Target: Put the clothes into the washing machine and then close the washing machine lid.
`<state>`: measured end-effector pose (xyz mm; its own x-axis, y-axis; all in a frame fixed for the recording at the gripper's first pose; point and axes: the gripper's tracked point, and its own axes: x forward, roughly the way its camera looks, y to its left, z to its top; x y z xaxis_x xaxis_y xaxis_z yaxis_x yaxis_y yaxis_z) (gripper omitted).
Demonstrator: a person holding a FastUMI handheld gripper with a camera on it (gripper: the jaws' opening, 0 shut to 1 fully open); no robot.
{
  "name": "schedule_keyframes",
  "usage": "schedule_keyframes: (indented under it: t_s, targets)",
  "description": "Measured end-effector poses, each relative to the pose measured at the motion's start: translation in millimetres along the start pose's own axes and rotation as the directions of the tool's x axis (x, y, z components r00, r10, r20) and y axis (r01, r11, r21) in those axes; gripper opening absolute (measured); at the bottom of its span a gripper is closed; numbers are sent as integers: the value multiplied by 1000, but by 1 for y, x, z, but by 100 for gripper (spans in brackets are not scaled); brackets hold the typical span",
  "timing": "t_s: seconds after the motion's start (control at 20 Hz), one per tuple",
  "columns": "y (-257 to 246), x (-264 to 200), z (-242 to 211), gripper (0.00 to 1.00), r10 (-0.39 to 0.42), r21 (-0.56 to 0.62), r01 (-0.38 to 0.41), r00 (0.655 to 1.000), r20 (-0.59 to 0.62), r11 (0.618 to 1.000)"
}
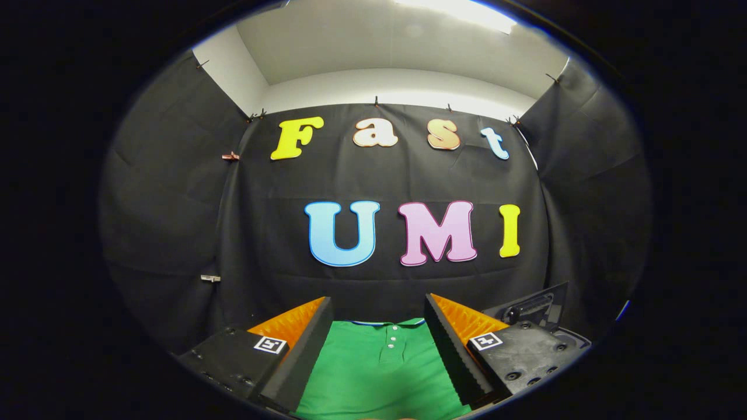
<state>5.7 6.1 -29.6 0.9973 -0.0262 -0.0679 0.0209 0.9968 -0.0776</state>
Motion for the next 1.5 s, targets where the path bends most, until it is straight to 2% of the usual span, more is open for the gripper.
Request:
schedule_keyframes:
  t_s: [0.3,0.6,0.75,1.0,1.25,1.35,1.5]
  targets:
    - [-3,8,0,98,-9,-6,9,1000,-16,1000]
    - [-9,9,-22,98,-5,-71,-2,995,-99,997]
    - [-8,12,-24,97,4,-57,-11,994,-112,998]
    - [-18,21,-27,97,-43,-51,37,990,-137,998]
    - [-35,36,-39,97,-77,-41,69,965,-252,997]
    - [-40,41,-36,97,-83,-28,78,964,-252,997]
    - [-34,46,-33,97,-56,-43,46,965,-258,998]
